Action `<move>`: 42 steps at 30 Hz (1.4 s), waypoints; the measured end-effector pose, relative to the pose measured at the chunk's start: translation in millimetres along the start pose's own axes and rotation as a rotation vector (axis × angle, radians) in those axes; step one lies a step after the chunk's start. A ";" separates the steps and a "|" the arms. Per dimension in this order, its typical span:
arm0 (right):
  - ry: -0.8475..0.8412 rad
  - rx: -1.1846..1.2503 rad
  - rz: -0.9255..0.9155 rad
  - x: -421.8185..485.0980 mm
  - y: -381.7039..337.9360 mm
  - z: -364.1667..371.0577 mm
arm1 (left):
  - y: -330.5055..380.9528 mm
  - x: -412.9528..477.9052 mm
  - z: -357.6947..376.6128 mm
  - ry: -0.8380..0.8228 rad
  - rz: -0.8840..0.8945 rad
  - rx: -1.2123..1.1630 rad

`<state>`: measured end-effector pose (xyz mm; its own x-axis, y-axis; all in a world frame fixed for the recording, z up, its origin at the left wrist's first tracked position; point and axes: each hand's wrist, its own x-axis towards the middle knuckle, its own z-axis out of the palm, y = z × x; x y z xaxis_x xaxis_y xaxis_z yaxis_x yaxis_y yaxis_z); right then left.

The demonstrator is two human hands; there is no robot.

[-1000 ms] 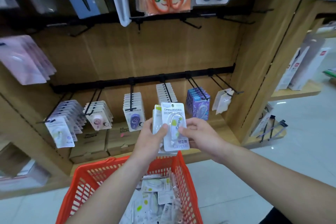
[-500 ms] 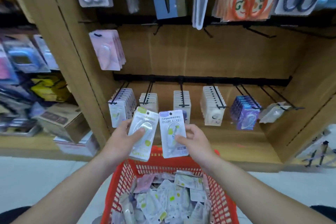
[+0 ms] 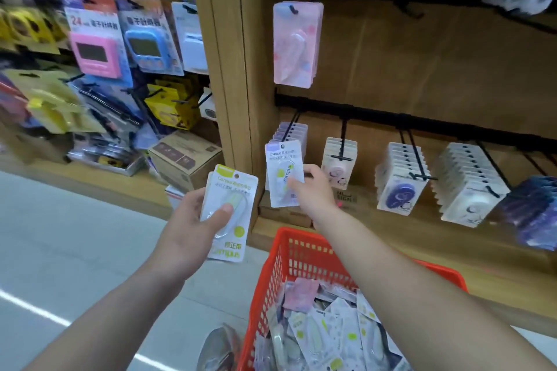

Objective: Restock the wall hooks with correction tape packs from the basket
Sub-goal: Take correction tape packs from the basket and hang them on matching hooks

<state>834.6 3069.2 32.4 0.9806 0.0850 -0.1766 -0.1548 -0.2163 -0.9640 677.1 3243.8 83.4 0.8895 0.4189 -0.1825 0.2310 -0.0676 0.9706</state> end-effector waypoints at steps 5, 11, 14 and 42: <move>0.036 0.003 -0.019 -1.0 17.5 19.0 | -5.9 2.6 -12.4 0.012 -0.029 -0.010; 0.030 0.035 -0.024 1.8 32.2 21.4 | -3.0 5.5 -18.3 0.053 -0.029 -0.042; 0.053 0.054 -0.041 14.5 18.9 24.2 | 0.3 5.3 -17.2 0.053 -0.030 -0.056; -0.035 -0.119 0.032 -24.4 14.2 -11.7 | 12.3 15.6 38.6 -0.024 0.047 -0.016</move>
<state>809.9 3052.6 25.4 0.9703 0.1098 -0.2157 -0.1686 -0.3330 -0.9277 709.1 3214.5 86.4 0.9084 0.3940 -0.1399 0.1823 -0.0721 0.9806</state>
